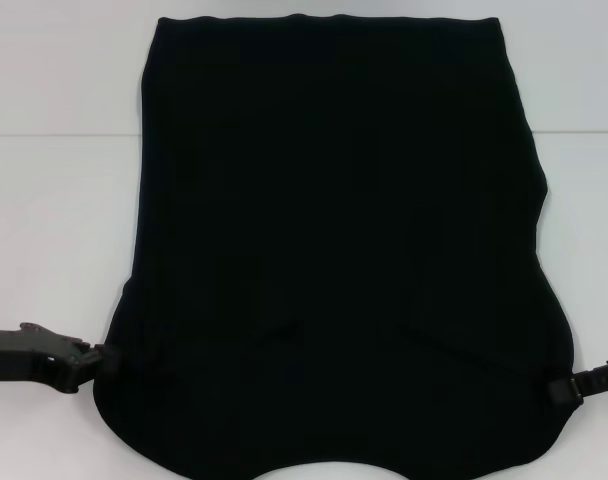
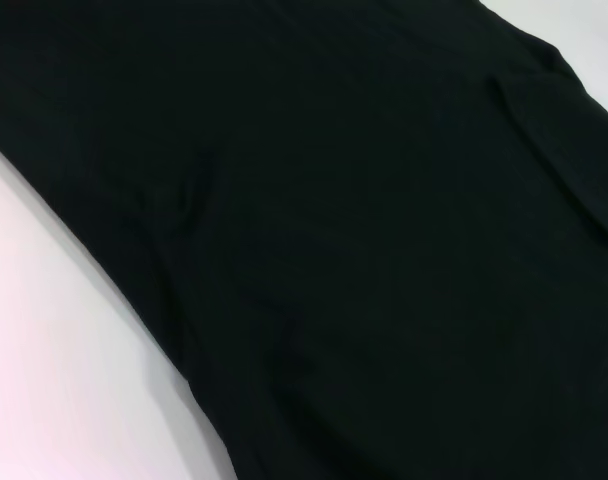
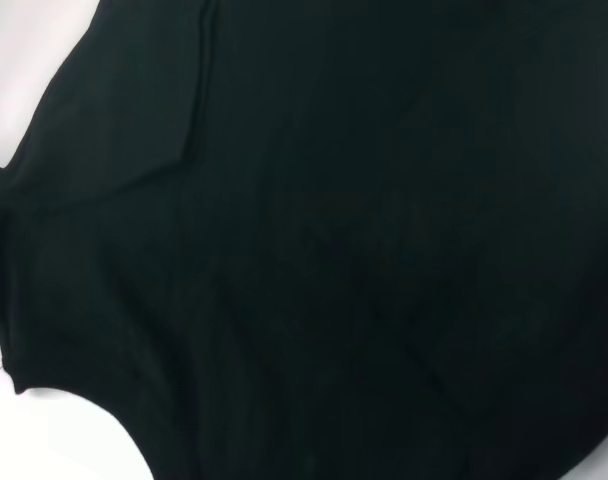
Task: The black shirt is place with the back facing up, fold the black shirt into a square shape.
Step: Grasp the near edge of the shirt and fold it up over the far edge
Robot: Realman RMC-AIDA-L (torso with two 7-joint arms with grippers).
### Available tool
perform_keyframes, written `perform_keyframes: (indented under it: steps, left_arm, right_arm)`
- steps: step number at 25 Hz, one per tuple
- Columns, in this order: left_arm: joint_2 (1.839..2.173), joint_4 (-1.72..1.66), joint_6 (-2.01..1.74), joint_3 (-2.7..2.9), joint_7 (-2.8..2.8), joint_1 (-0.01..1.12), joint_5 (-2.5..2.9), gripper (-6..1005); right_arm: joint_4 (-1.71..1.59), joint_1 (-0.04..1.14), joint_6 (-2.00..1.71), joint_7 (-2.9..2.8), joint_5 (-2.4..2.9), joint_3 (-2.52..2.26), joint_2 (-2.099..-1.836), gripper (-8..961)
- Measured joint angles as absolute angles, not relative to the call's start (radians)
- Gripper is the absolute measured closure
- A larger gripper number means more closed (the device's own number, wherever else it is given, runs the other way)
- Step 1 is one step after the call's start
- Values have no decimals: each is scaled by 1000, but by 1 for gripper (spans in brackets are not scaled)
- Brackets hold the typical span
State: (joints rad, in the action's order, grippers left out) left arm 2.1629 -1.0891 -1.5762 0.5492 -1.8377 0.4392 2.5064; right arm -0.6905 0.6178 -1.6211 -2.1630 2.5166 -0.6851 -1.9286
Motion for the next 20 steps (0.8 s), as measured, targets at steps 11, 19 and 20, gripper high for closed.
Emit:
perform_keyframes:
  steps: [11,19,20]
  left_arm:
    - [2161,-1086,-1565,549,-1835,444,2506,984]
    - [2160,-1094,-1603,547,-1896,447,2506,984]
    - [2160,-1096,-1623,544,-1914,448,2506,984]
  right_arm:
    - [-700,609,-1619,-2162,2513,-668,-1943,786]
    - [-701,565,-1638,-2108,2512,-568,-1946,878]
    - [-701,557,-1643,-2097,2512,-552,-1946,878]
